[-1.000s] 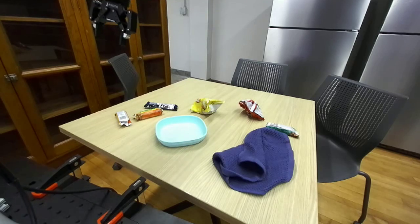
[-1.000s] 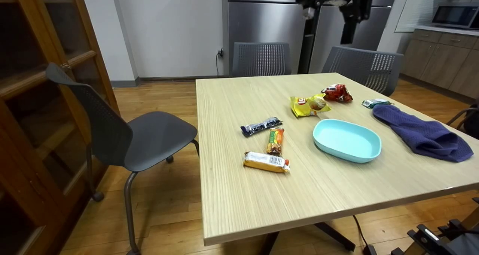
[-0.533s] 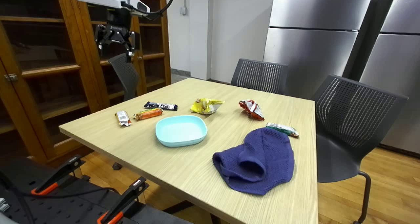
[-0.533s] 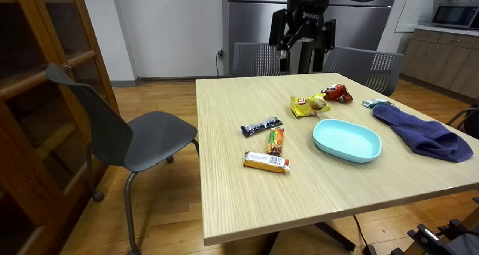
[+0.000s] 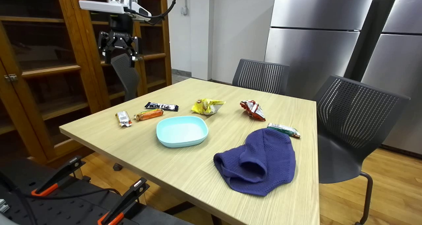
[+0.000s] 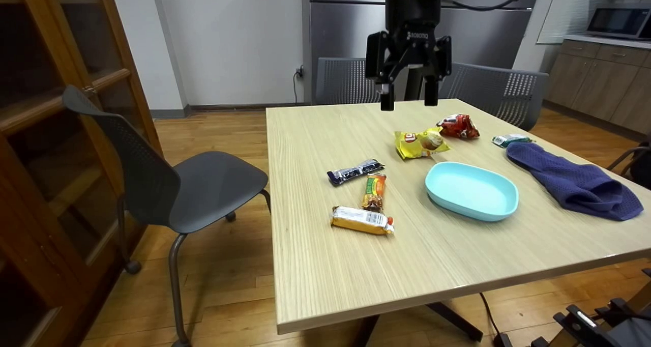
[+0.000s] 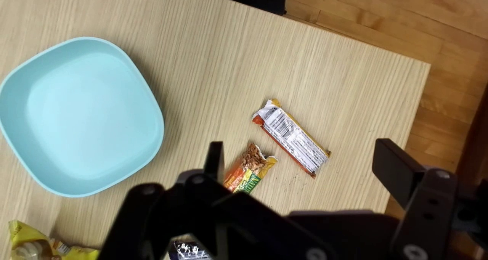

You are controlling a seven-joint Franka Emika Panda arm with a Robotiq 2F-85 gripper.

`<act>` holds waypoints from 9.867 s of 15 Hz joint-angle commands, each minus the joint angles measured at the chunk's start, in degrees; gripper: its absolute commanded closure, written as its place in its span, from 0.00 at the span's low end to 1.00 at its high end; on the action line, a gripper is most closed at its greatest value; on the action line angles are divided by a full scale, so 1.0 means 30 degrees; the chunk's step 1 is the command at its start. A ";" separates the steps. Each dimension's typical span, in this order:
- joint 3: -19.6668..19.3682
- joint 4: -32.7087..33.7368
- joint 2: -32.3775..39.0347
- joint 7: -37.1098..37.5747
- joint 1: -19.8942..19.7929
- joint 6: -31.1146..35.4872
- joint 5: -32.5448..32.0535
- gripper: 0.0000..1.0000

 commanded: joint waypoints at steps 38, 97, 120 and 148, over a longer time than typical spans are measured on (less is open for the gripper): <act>0.1081 -0.1117 0.7357 -0.3472 0.2022 0.9975 -0.5562 0.00; 0.0342 -0.3612 0.3474 -0.5850 0.0080 0.8586 -0.5945 0.82; -0.2560 -0.4882 0.4689 -1.0303 -0.4209 1.0987 -0.7266 0.82; 0.2347 -0.4325 0.3290 -1.0300 -0.3717 1.1494 0.2019 0.00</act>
